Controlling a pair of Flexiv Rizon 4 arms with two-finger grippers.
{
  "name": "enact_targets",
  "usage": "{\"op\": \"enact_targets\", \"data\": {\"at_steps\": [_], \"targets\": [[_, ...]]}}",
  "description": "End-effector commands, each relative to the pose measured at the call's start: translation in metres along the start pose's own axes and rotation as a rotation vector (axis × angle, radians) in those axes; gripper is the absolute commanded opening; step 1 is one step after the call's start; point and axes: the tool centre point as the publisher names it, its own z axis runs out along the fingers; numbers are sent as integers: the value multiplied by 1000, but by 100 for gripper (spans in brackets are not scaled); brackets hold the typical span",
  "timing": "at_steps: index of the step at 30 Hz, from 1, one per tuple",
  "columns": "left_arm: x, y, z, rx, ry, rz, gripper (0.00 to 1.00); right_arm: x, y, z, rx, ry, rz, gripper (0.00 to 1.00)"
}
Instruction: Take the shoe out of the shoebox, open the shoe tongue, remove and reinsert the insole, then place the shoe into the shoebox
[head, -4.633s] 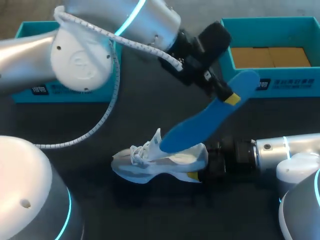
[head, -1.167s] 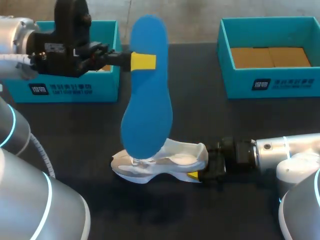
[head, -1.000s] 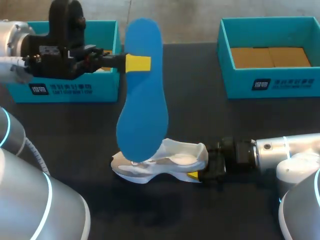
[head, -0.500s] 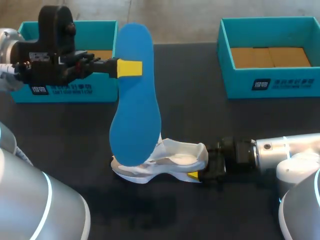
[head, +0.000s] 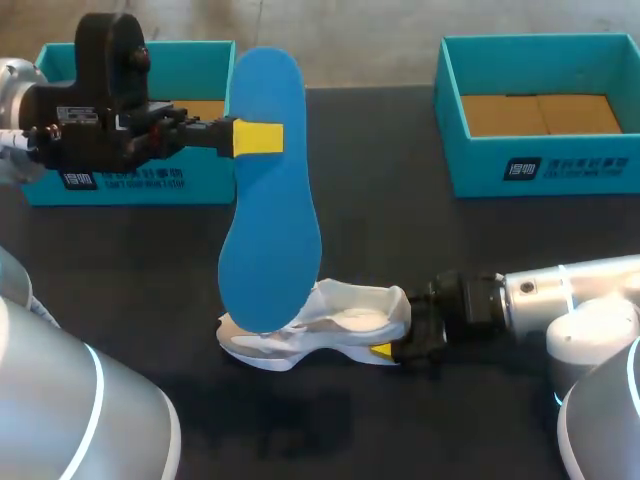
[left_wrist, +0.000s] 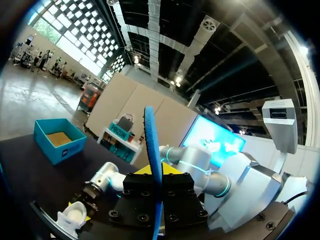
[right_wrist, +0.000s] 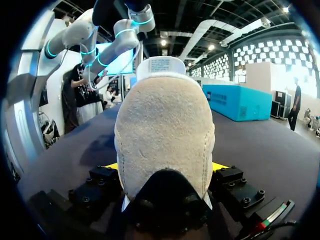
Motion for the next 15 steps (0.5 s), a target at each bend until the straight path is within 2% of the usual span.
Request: {"op": "enact_targets", "data": {"at_steps": [1, 11, 15], "targets": [[0, 0, 1, 1, 0, 1, 0, -8, 4, 10, 48, 16, -2, 100], [0, 0, 1, 1, 0, 1, 0, -9, 12, -6, 123, 17, -22, 100], [0, 0, 1, 1, 0, 1, 0, -7, 13, -13, 127, 19, -41, 100]]}}
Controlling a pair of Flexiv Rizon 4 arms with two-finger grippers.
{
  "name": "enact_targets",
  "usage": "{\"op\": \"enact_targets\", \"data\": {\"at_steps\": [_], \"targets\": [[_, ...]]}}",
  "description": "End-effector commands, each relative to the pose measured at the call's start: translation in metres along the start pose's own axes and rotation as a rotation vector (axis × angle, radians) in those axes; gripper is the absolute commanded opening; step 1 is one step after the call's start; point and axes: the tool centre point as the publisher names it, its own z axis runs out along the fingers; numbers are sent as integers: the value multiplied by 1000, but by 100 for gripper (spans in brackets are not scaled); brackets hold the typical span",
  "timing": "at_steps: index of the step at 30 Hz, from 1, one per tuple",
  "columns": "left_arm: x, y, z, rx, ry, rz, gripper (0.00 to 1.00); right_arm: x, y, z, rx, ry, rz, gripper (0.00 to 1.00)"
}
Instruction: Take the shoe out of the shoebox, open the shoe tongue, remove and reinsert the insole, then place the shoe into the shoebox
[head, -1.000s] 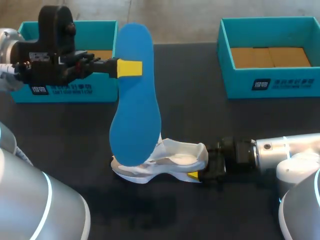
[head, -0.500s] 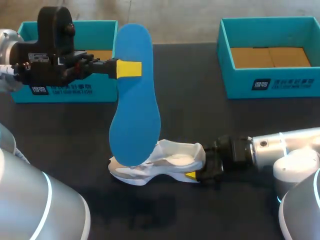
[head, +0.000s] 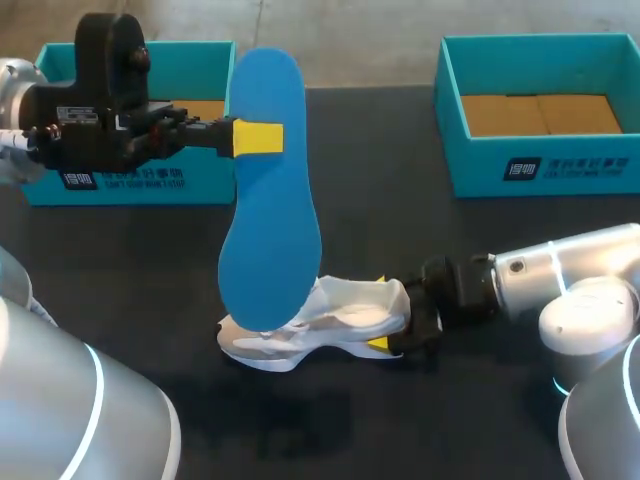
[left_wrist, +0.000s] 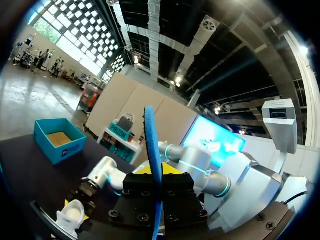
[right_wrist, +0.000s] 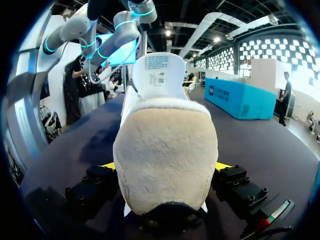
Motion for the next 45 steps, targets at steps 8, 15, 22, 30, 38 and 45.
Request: {"op": "enact_targets", "data": {"at_steps": [8, 15, 22, 30, 38, 45], "targets": [[0, 0, 1, 1, 0, 1, 0, 8, 0, -19, 21, 13, -15, 100], [0, 0, 1, 1, 0, 1, 0, 7, 3, -30, 49, 23, -52, 100], [0, 0, 1, 1, 0, 1, 0, 6, 10, -47, 176, 2, -77, 100], [0, 0, 1, 1, 0, 1, 0, 7, 24, -58, 442, -23, -104, 100], [0, 0, 1, 1, 0, 1, 0, 7, 38, -66, 691, -78, -81, 100], [0, 0, 1, 1, 0, 1, 0, 4, 43, -70, 823, -107, -64, 100]]}}
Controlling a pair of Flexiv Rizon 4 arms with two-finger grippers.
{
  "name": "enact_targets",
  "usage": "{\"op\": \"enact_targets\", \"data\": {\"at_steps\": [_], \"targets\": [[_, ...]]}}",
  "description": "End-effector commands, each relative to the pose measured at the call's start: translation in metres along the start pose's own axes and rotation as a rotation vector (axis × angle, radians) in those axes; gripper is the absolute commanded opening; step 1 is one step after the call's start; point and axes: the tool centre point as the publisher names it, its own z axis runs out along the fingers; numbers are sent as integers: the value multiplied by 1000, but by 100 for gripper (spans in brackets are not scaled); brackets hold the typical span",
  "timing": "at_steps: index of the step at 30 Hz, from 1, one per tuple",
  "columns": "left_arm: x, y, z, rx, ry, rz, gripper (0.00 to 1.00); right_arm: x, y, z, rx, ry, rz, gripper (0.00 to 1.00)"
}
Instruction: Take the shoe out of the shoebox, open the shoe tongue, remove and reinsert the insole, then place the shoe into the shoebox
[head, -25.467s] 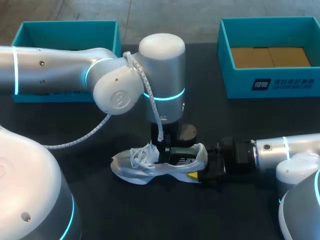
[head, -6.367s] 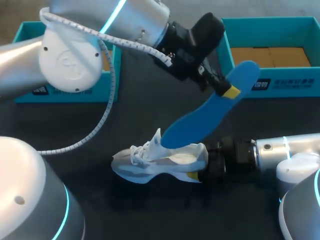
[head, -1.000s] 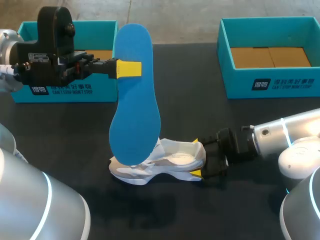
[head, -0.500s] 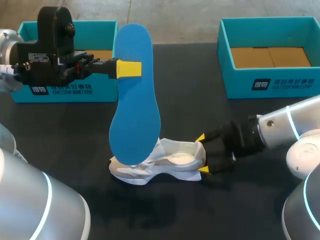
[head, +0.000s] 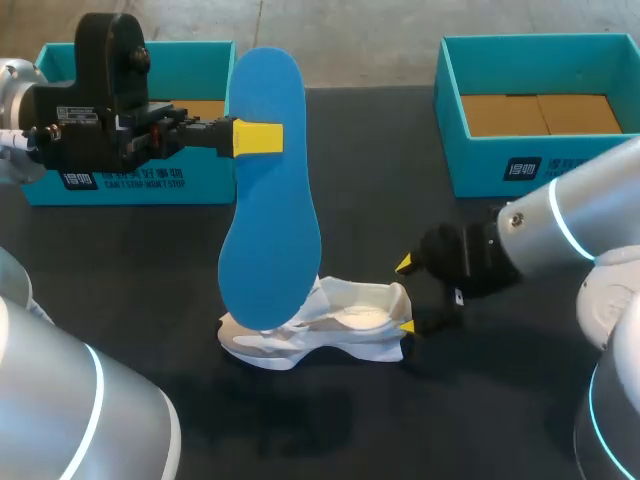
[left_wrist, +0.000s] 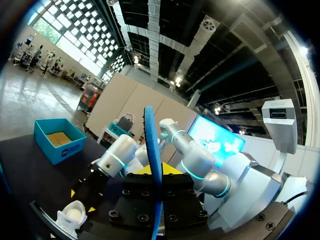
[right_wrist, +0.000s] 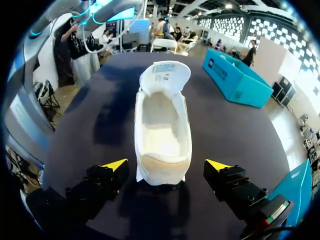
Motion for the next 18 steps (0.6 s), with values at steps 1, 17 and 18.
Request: {"op": "enact_targets", "data": {"at_steps": [1, 17, 18], "targets": [[0, 0, 1, 0, 0, 1, 0, 0, 6, -3, 356, -10, 3, 100], [0, 0, 1, 0, 0, 1, 0, -3, 21, -12, 516, -8, -34, 100], [0, 0, 1, 0, 0, 1, 0, -3, 22, -12, 519, -4, -36, 100]]}}
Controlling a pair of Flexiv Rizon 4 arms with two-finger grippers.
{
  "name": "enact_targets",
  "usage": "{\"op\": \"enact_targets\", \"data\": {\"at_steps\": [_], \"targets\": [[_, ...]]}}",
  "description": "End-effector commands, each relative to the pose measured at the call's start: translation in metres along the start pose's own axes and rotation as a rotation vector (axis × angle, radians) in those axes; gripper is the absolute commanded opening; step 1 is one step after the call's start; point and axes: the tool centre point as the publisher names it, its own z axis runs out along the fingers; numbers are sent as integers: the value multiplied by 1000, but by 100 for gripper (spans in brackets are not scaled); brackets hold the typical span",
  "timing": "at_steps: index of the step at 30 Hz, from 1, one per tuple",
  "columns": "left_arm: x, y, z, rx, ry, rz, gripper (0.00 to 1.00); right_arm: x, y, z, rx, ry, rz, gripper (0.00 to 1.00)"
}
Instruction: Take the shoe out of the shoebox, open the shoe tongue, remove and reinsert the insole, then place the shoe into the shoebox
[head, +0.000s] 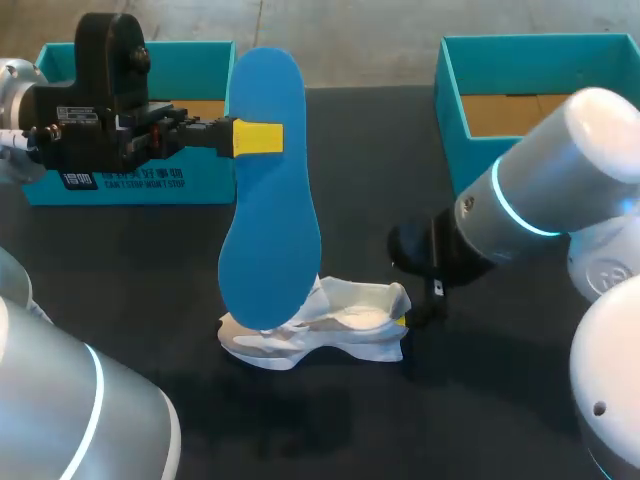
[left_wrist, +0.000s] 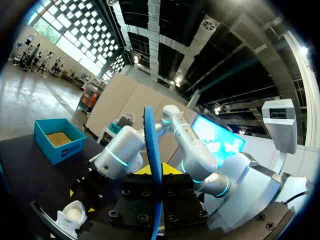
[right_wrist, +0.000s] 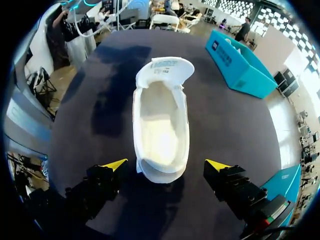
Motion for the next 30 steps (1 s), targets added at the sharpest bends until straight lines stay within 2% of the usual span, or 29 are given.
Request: {"op": "enact_targets", "data": {"at_steps": [1, 11, 30], "targets": [[0, 0, 1, 1, 0, 1, 0, -2, 8, -3, 283, 16, -7, 100], [0, 0, 1, 1, 0, 1, 0, -4, 20, -8, 360, 69, -3, 100], [0, 0, 1, 1, 0, 1, 0, 2, 34, -1, 358, 107, -1, 100]]}}
